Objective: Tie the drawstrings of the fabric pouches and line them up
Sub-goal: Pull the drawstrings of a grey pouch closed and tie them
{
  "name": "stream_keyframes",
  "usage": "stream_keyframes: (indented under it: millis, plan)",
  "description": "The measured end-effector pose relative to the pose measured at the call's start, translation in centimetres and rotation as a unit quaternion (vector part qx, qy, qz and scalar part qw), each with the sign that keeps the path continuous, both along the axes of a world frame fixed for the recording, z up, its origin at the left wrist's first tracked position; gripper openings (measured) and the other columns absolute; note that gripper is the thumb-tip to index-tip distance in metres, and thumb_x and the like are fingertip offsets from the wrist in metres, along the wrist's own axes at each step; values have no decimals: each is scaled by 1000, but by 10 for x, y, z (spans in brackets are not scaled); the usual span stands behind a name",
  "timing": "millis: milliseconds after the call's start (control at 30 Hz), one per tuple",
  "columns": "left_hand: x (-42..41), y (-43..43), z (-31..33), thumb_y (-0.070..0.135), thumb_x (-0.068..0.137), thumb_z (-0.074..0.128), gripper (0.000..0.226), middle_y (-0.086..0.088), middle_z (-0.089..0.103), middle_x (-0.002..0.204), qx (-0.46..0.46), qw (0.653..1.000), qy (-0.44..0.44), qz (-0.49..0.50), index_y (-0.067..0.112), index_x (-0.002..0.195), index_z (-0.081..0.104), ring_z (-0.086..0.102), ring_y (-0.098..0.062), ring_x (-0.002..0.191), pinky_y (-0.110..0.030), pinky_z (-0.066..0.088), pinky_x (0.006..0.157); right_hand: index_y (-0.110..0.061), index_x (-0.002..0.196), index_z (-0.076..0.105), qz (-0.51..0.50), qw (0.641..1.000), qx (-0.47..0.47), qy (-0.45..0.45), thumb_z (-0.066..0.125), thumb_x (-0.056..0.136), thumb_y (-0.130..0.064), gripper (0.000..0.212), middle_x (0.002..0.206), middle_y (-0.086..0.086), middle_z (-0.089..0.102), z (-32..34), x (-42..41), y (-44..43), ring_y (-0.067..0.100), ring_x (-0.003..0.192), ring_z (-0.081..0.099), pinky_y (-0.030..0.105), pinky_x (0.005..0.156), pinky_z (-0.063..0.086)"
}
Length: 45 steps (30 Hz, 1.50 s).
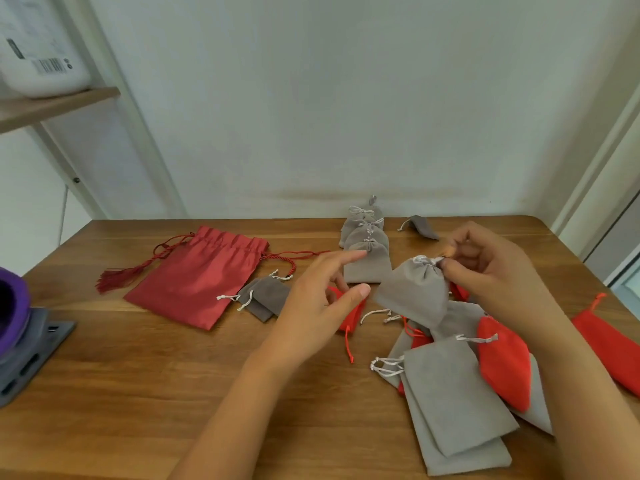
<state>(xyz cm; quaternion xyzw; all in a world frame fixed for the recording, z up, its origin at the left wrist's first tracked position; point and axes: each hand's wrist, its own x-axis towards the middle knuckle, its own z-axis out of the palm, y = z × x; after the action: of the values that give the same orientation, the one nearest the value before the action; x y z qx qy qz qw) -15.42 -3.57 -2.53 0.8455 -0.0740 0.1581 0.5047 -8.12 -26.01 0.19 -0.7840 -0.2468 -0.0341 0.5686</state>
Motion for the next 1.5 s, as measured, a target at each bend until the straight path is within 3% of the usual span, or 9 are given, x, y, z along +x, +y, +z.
stream_keyframes:
  millis: [167,333,467,600,800,933,1067,1233,1500]
  plan:
    - [6,-4,-8,28,86,69,27,9,69,105,-64,992,105,-41,28,113,67,64,-7,91,-23,51,83,-5,82,53,36,998,11,48,58,86,9,16,73,24,63,-5,1,10,17,63,57,30,64,49]
    - [13,-9,-18,17,88,68,3,5,64,67,-106,982,152,-26,18,84,68,56,-6,60,-20,46,59,-6,83,55,21,997,28,74,59,89,5,13,64,5,63,-16,2,19,17,61,55,33,61,49]
    - [31,-10,-15,9,92,61,9,3,62,73,-117,985,123,38,18,92,62,56,0,54,-16,46,56,-13,100,61,-34,995,-15,89,62,91,-12,9,83,1,70,-23,8,19,13,74,67,25,69,56]
    - [51,-7,-14,13,93,58,14,4,63,82,-72,990,79,93,26,99,60,54,-5,64,-23,45,62,-18,96,61,35,988,-104,110,75,81,-28,23,93,-4,68,-27,6,19,10,88,66,20,77,52]
    - [68,-10,-25,15,93,59,13,2,62,80,-55,980,160,102,17,105,56,56,-6,60,-24,48,62,-23,92,51,78,952,-283,85,85,61,-49,52,89,-9,55,-30,3,18,5,77,49,22,63,38]
    - [71,-7,-39,20,90,64,16,-1,66,91,17,975,174,138,17,105,61,62,-14,83,-33,52,78,-20,90,54,103,924,-363,63,84,61,-52,53,100,-8,50,-34,4,14,8,91,47,23,71,39]
    - [68,-5,-41,24,88,67,20,8,62,89,39,976,147,156,21,107,61,55,-2,79,-16,39,64,-21,95,54,140,900,-401,101,83,61,-55,57,107,-8,47,-27,4,8,6,95,43,24,79,41]
    - [55,-2,-39,32,89,65,24,12,60,88,88,970,137,180,23,110,56,56,-5,82,-21,43,70,-28,100,57,182,870,-440,126,87,61,-46,53,120,-14,40,-23,2,2,11,113,41,35,94,43]
    - [29,16,-40,30,92,59,19,8,60,91,180,953,157,188,17,106,61,59,-12,92,-25,45,75,-28,102,59,153,888,-418,117,82,73,-24,38,119,-9,47,-20,0,7,14,111,44,30,83,41]
